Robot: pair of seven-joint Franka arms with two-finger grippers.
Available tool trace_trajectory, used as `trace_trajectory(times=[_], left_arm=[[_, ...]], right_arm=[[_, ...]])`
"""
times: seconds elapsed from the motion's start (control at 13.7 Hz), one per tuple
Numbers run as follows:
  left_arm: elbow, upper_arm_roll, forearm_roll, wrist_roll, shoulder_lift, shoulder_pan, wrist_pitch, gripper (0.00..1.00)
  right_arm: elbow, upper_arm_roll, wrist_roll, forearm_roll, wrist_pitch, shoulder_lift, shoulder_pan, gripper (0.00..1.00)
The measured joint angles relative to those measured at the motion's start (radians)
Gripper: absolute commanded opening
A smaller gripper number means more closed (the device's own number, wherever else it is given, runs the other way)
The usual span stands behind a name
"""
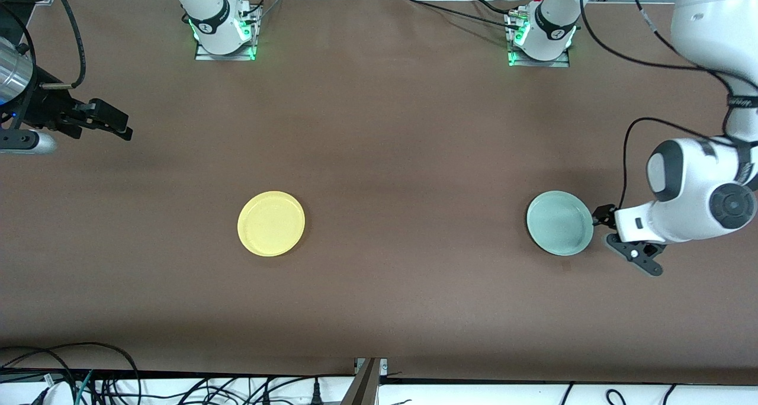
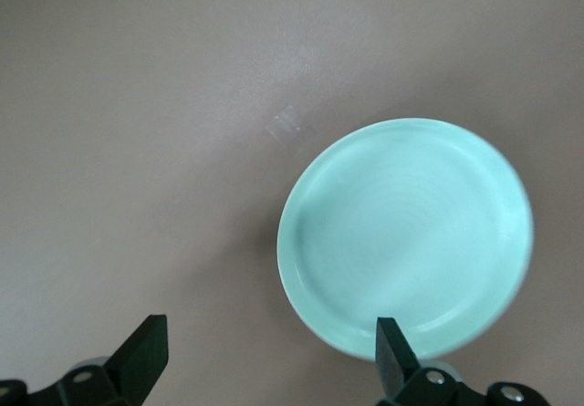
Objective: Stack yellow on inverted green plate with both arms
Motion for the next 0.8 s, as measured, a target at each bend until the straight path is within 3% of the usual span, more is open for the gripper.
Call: trace_trajectory(times=[0.36, 0.51, 0.66, 0.73, 0.8], left_arm=[[0.003, -0.012, 0.0, 0.013, 0.104, -0.002, 0.065, 0.97], [0.003, -0.013, 0.0, 0.03, 0.121, -0.002, 0.082, 0.75], [0.003, -0.013, 0.0, 0.063, 0.137, -0.001, 0.109, 0.19], [0.003, -0.013, 0.0, 0.074, 0.142, -0.001, 0.116, 0.01], [0.003, -0.013, 0.0, 0.081, 0.144, -0.001, 0.118, 0.0]], right_arm=[[0.0, 0.0, 0.0, 0.0, -0.007, 0.008, 0.0, 1.0], [0.001, 0.0, 0.003, 0.0, -0.007, 0.008, -0.002, 1.0], [0.001, 0.0, 0.005, 0.0, -0.007, 0.008, -0.009, 1.0], [0.001, 0.0, 0.005, 0.0, -0.007, 0.008, -0.011, 1.0], [0.001, 0.0, 0.005, 0.0, -0.007, 0.008, -0.012, 1.0]])
